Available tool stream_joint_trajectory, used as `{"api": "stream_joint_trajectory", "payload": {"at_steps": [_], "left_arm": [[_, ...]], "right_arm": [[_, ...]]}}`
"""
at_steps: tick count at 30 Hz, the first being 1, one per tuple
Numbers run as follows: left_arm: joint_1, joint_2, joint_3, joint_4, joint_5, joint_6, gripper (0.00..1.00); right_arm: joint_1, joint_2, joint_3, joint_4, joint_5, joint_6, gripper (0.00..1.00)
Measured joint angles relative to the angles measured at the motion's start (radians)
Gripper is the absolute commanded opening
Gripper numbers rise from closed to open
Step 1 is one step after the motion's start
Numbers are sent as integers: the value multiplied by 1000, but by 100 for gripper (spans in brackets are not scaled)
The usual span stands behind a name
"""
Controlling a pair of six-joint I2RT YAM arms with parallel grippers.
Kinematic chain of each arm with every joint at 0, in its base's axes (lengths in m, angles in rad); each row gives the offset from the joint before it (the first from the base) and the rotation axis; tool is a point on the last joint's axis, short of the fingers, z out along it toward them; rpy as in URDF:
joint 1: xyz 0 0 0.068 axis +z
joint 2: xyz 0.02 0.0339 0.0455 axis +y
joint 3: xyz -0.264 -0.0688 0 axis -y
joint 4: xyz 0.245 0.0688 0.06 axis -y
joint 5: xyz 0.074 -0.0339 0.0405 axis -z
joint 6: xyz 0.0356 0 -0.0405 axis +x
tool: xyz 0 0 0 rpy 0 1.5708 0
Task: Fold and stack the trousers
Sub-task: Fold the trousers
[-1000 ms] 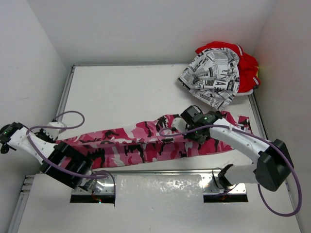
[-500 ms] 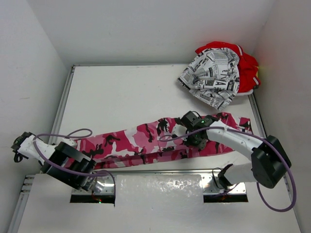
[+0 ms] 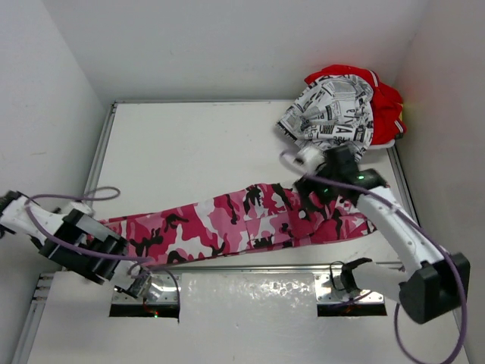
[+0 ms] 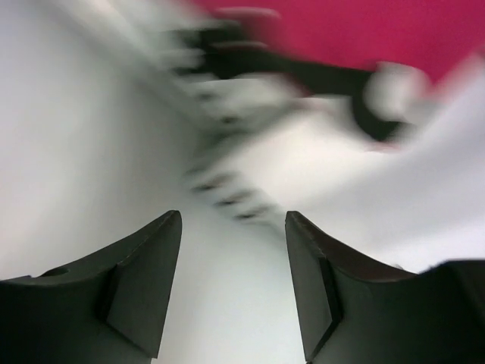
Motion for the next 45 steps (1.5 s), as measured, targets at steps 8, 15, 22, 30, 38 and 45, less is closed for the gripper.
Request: {"api": "stream_joint_trajectory", "payload": {"at_steps": [8, 15, 22, 30, 38, 45], "left_arm": [[-114, -9, 41, 31, 226, -248, 55], [-215, -27, -229, 152, 200, -520, 55], [-377, 53, -349, 443, 57, -753, 51], [-498, 248, -204, 425, -72, -972, 50], [-581, 433, 10, 383, -105, -1091, 49], [-621, 479, 102, 451, -74, -1125, 49]], "right_arm": [[-641, -24, 43, 120, -105, 519, 43], [-763, 30, -77, 90, 50, 833, 50], [-814, 169, -114, 182, 149, 956, 55], [-879, 184, -119, 209, 193, 983, 59], [-884, 265, -172, 357, 147, 1026, 53], [-884, 314, -136, 351, 201, 1035, 1]]}}
